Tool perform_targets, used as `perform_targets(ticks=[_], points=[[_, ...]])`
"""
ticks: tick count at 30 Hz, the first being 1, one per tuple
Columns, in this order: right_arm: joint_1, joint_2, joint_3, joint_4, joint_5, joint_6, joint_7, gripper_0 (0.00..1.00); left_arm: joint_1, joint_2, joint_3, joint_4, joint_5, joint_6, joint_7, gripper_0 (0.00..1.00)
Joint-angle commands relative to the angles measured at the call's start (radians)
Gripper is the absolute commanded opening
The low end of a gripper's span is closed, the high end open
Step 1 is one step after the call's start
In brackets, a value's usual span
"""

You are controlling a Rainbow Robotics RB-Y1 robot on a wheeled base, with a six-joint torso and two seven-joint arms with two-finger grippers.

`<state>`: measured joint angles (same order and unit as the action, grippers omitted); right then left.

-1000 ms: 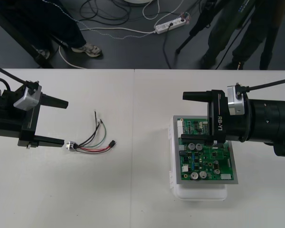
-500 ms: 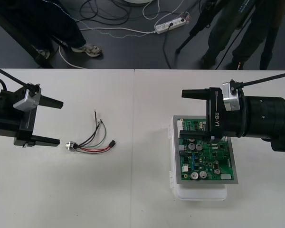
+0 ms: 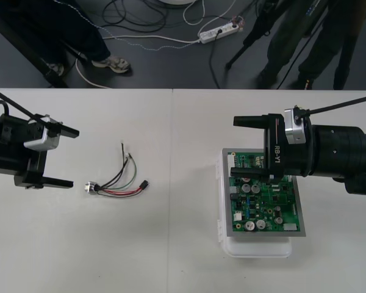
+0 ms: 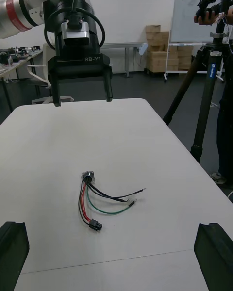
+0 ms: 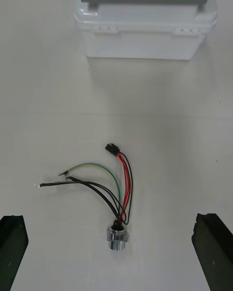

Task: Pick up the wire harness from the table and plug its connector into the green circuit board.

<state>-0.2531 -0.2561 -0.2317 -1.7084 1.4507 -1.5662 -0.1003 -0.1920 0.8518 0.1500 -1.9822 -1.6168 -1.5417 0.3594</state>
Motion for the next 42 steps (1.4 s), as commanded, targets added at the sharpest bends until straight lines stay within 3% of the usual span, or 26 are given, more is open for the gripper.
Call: perform_targets(ticks=[1, 14, 33, 42], points=[[-0.034, 0.001, 0.009, 0.012, -0.026, -0.005, 0.047, 1.0, -0.007, 0.122, -0.11, -0.03, -0.043, -0.029, -0.05, 1.0], [-0.049, 0.001, 0.078, 0.019, -0.108, -0.005, 0.068, 1.0, -0.08, 0.182, -0.299, -0.03, -0.202, 0.029, -0.025, 1.0], [-0.074, 0.017, 0.075, 0.019, -0.151, -0.005, 0.096, 1.0, -0.118, 0.184, -0.558, -0.015, -0.48, 0.293, 0.213, 1.0], [-0.075, 0.035, 0.071, 0.019, -0.141, -0.005, 0.12, 1.0, -0.176, 0.156, -0.667, 0.141, -0.506, 0.43, 0.21, 1.0]])
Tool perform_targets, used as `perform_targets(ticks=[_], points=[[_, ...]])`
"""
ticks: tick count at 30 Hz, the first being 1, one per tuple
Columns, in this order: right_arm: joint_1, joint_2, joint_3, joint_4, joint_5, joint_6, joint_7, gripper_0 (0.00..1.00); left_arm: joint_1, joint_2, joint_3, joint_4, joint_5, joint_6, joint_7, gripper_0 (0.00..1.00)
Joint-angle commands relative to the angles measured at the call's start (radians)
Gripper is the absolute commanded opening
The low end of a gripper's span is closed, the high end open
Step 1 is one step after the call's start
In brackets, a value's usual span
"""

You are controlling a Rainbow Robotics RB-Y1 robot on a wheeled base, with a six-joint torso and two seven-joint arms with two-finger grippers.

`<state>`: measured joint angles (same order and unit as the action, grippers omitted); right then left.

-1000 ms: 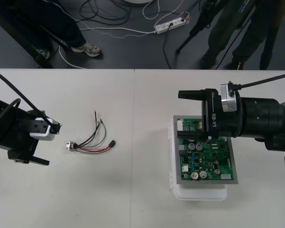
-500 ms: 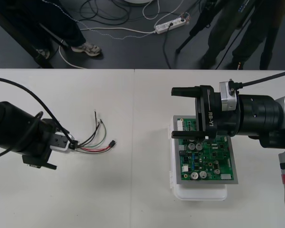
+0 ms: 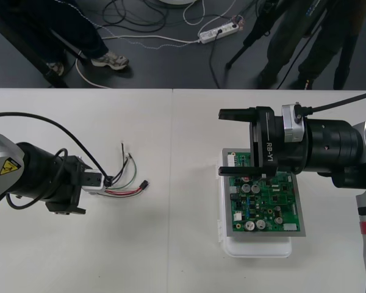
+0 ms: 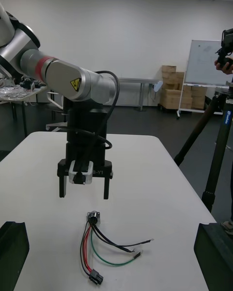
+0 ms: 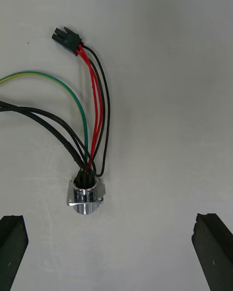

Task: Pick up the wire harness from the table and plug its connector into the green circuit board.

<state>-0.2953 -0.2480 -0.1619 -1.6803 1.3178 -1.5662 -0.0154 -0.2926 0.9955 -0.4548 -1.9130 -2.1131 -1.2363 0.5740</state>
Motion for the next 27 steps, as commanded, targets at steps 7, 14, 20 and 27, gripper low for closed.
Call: perform_targets(ticks=[7, 14, 20, 27], points=[[-0.035, 0.045, -0.01, -0.009, 0.004, -0.005, 0.048, 1.0, -0.115, -0.021, -0.085, 0.169, -0.01, 0.159, -0.029, 1.0], [-0.035, 0.042, -0.01, -0.009, 0.004, -0.005, 0.04, 1.0, -0.146, -0.06, -0.085, 0.247, -0.018, 0.161, -0.085, 1.0], [-0.033, 0.033, -0.008, -0.009, -0.008, -0.005, 0.035, 1.0, -0.155, -0.083, -0.085, 0.324, -0.007, 0.215, -0.197, 1.0], [-0.031, 0.016, 0.002, -0.01, -0.023, -0.005, 0.029, 1.0, -0.154, -0.097, -0.087, 0.342, -0.001, 0.232, -0.292, 1.0]])
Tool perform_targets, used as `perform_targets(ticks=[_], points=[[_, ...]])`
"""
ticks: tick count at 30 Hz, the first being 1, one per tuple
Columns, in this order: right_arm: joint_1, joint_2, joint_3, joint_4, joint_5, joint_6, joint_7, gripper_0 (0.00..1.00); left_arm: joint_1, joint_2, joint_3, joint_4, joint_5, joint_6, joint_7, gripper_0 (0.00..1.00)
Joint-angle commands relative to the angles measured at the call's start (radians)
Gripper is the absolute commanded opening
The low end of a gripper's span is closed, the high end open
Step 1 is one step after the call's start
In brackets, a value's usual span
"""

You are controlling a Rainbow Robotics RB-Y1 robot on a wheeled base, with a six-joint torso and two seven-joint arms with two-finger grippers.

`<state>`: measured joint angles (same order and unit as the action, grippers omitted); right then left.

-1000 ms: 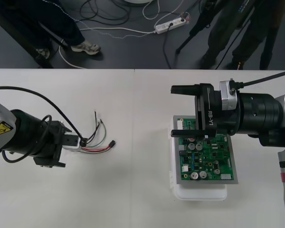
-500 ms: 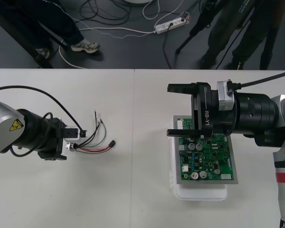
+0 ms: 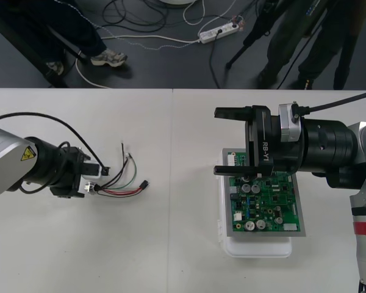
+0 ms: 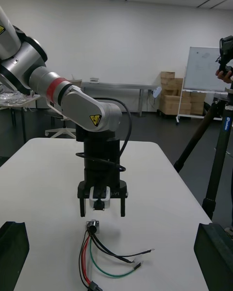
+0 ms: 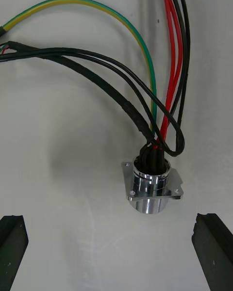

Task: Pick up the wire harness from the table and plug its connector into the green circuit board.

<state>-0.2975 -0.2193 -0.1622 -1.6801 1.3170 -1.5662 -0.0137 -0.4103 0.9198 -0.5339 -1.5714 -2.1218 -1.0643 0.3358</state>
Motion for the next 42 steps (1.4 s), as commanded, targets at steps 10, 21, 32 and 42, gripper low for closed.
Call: perform_targets(ticks=[10, 21, 32, 42], points=[[-0.029, -0.051, 0.003, -0.01, -0.025, -0.005, 0.009, 1.0, -0.015, -0.044, -0.008, 0.011, 0.023, 0.061, -0.069, 1.0], [-0.029, -0.064, -0.02, -0.009, -0.025, -0.005, -0.098, 1.0, -0.013, -0.075, -0.012, 0.088, 0.057, 0.066, -0.092, 1.0], [-0.029, -0.066, -0.025, -0.009, -0.024, -0.005, -0.101, 1.0, -0.013, -0.076, -0.032, 0.099, 0.085, 0.066, -0.092, 1.0], [-0.029, -0.068, -0.028, -0.01, -0.018, -0.005, -0.1, 1.0, -0.013, -0.076, -0.035, 0.102, 0.079, 0.064, -0.089, 1.0]])
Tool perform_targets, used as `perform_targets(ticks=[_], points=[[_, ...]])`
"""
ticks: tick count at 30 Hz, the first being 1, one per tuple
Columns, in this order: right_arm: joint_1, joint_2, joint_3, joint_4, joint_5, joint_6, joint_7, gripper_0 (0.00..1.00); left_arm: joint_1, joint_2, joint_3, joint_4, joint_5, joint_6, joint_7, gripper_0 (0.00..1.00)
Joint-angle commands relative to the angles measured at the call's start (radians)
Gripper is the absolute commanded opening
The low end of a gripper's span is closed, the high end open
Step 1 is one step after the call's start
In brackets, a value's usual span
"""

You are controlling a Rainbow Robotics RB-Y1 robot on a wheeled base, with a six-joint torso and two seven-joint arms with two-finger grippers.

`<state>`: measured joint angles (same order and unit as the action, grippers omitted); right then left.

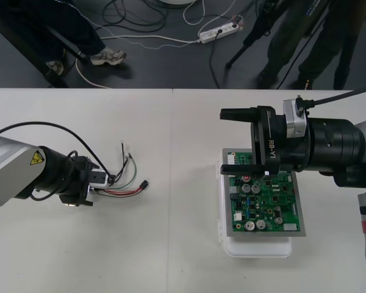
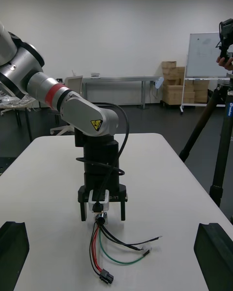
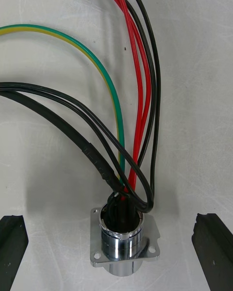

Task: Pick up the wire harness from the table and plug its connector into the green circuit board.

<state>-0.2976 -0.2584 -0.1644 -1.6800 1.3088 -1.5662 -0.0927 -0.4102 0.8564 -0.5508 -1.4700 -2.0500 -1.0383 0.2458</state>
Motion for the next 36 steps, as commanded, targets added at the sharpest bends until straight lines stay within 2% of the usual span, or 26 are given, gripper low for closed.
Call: perform_targets(ticks=[1, 34, 35, 36], points=[[-0.029, -0.028, -0.024, -0.009, -0.01, -0.005, -0.022, 1.0, -0.013, -0.013, -0.018, 0.0, 0.007, 0.04, 0.001, 1.0], [-0.029, -0.027, -0.03, -0.009, -0.01, -0.005, -0.021, 1.0, -0.013, -0.019, -0.026, 0.008, 0.001, 0.038, -0.005, 1.0], [-0.029, -0.028, -0.03, -0.009, -0.01, -0.005, -0.021, 1.0, -0.013, -0.019, -0.026, 0.008, 0.001, 0.038, -0.005, 0.88], [-0.029, -0.027, -0.03, -0.009, -0.01, -0.005, -0.021, 1.0, -0.013, -0.019, -0.026, 0.008, 0.001, 0.038, -0.006, 0.69]])
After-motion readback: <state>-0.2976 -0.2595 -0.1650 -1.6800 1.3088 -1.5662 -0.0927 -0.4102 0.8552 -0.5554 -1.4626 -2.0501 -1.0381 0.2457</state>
